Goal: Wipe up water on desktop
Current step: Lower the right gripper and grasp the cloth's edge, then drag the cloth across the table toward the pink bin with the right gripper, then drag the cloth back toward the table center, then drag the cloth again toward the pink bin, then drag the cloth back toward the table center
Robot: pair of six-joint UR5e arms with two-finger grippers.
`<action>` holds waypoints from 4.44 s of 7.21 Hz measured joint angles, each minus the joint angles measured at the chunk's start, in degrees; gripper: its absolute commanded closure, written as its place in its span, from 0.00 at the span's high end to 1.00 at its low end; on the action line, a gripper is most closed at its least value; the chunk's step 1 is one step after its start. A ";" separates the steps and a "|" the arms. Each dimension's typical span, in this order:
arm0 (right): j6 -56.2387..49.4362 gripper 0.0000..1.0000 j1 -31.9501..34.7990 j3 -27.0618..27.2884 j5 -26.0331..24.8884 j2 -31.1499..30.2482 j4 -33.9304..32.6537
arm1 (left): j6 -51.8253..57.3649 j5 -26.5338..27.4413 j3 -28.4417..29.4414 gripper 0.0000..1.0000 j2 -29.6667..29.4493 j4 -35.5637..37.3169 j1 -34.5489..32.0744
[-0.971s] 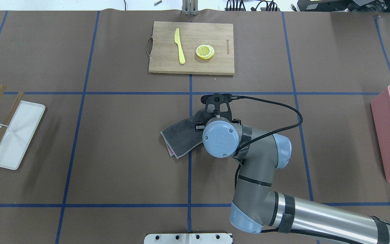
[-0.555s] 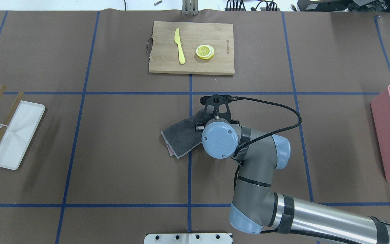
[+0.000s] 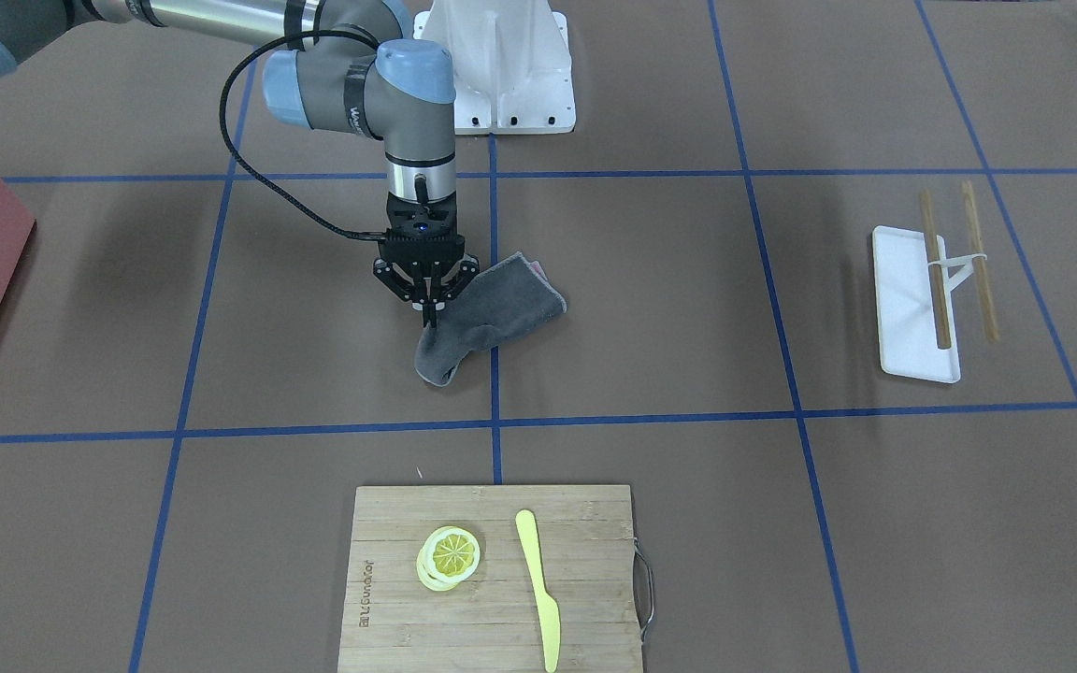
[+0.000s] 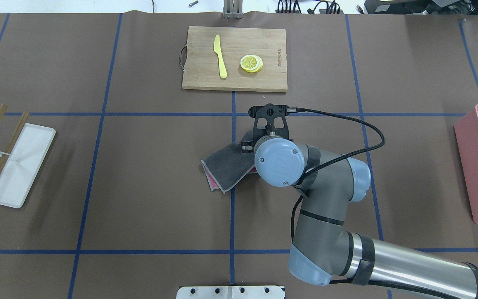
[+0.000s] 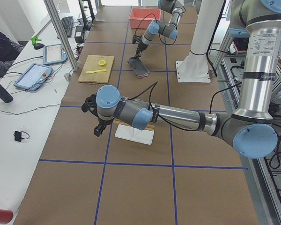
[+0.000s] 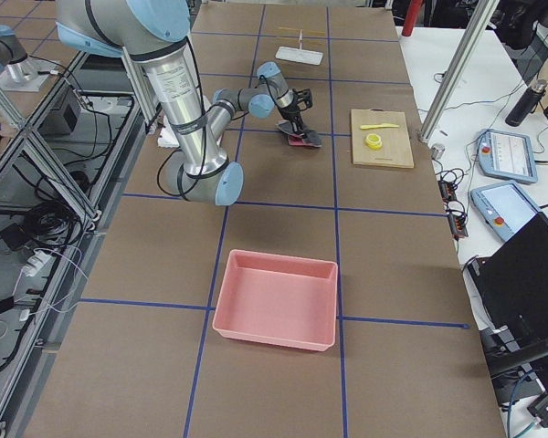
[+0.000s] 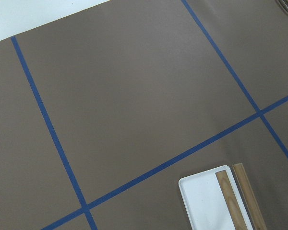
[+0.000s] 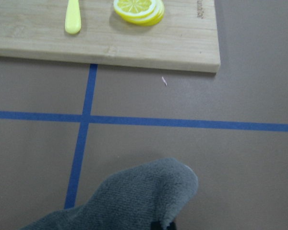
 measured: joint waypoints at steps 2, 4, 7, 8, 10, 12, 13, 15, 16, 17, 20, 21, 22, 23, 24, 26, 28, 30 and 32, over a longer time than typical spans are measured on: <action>-1.72 0.00 2.23 9.00 2.33 -1.98 -7.53 | -0.04 0.26 0.79 0.99 0.38 1.83 -0.23; -5.26 0.00 4.83 16.79 5.07 -6.33 -11.88 | 0.17 2.26 0.53 0.99 2.35 7.18 -2.63; -10.59 0.00 8.30 22.83 9.14 -16.56 -13.78 | 0.90 13.74 0.22 0.99 6.36 8.73 -3.72; -11.03 0.00 8.33 23.70 9.26 -19.24 -16.37 | 0.94 15.00 0.10 0.99 6.80 8.74 -3.70; -10.95 0.00 6.28 24.85 8.92 -21.29 -25.93 | 0.91 15.48 0.03 0.99 6.75 8.74 -3.56; -6.00 0.00 3.38 20.02 8.54 -15.15 -28.95 | 0.80 15.68 0.09 0.99 6.57 8.73 -3.51; -1.06 0.00 2.48 15.74 8.55 -9.92 -26.70 | 0.74 15.73 0.16 0.99 6.50 8.73 -3.50; 9.49 0.00 1.12 6.05 8.38 -1.53 -13.45 | 0.71 15.75 0.17 0.99 6.40 8.73 -3.48; 16.23 0.00 0.69 1.67 7.56 2.83 -8.30 | 0.70 15.73 0.16 0.99 6.36 8.73 -3.48; 23.32 0.00 0.28 -1.34 5.53 6.95 -5.76 | 0.70 15.70 0.13 0.99 6.34 8.73 -3.48; 26.63 0.00 -0.24 -2.35 2.47 7.64 -8.25 | 0.60 15.59 0.02 0.99 6.19 8.74 -3.48; 22.58 0.00 -0.26 1.28 3.10 3.26 -11.43 | 0.51 15.58 0.02 0.99 6.12 8.73 -3.48; 17.50 0.00 -0.19 7.11 4.07 -2.77 -15.25 | 0.47 15.58 0.00 0.99 6.09 8.74 -3.48; 12.43 0.00 -0.05 13.54 4.66 -9.50 -18.76 | 0.45 15.58 -0.04 0.99 6.07 8.74 -3.48; 8.77 0.00 0.07 18.17 4.91 -15.50 -21.05 | 0.44 15.58 -0.08 0.99 6.07 8.73 -3.48; 3.13 0.00 1.23 22.18 4.99 -25.45 -22.77 | 0.44 15.58 -0.13 0.99 6.07 8.74 -3.48; -1.64 0.00 2.93 24.59 4.81 -32.98 -22.98 | 0.38 15.59 -0.08 0.99 6.06 8.73 -3.48; -1.50 0.00 2.78 22.82 4.84 -28.73 -22.95 | 0.36 15.65 0.03 0.99 6.06 8.75 -3.48; 6.04 0.00 0.75 13.90 4.90 -14.19 -22.59 | 0.35 15.72 0.09 0.99 6.06 8.81 -3.48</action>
